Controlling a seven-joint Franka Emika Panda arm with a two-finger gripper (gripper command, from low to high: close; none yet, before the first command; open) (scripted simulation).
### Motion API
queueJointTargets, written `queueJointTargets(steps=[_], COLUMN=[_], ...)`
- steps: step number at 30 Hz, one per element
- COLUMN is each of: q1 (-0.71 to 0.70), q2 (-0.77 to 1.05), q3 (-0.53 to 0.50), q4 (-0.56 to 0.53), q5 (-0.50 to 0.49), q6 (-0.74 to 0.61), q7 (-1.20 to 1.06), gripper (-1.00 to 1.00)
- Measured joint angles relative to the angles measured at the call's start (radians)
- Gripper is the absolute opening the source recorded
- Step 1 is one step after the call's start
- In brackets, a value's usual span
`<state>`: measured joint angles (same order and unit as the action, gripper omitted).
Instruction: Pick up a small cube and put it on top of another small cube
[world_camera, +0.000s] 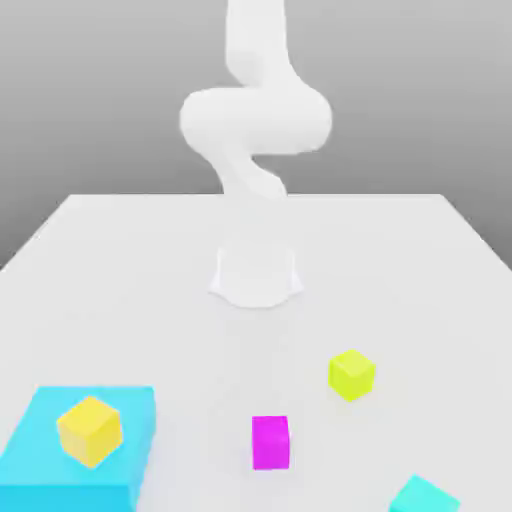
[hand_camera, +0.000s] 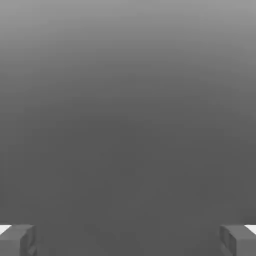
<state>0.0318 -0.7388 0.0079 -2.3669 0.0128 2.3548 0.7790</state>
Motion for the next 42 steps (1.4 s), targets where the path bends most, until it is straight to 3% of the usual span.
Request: queueJointTargets(steps=[17, 20, 25, 26, 33, 42], q1=[0.265, 0.280, 0.401, 0.415, 0.419, 0.379], q2=[0.570, 0.751, 0.942, 0.970, 0.973, 0.691], q3=[0.133, 0.139, 0.008, -0.006, -0.009, 0.050], q4=[-0.561, -0.591, -0.565, -0.560, -0.560, -0.599], q5=[0.058, -0.023, -0.083, -0.083, -0.088, -0.005], q6=[0.486, 0.625, 0.781, 0.804, 0.806, 0.563], q7=[-0.151, -0.105, -0.062, -0.061, -0.057, -0.117], gripper=[0.00, 0.00, 0.00, -1.00, -1.00, -1.00])
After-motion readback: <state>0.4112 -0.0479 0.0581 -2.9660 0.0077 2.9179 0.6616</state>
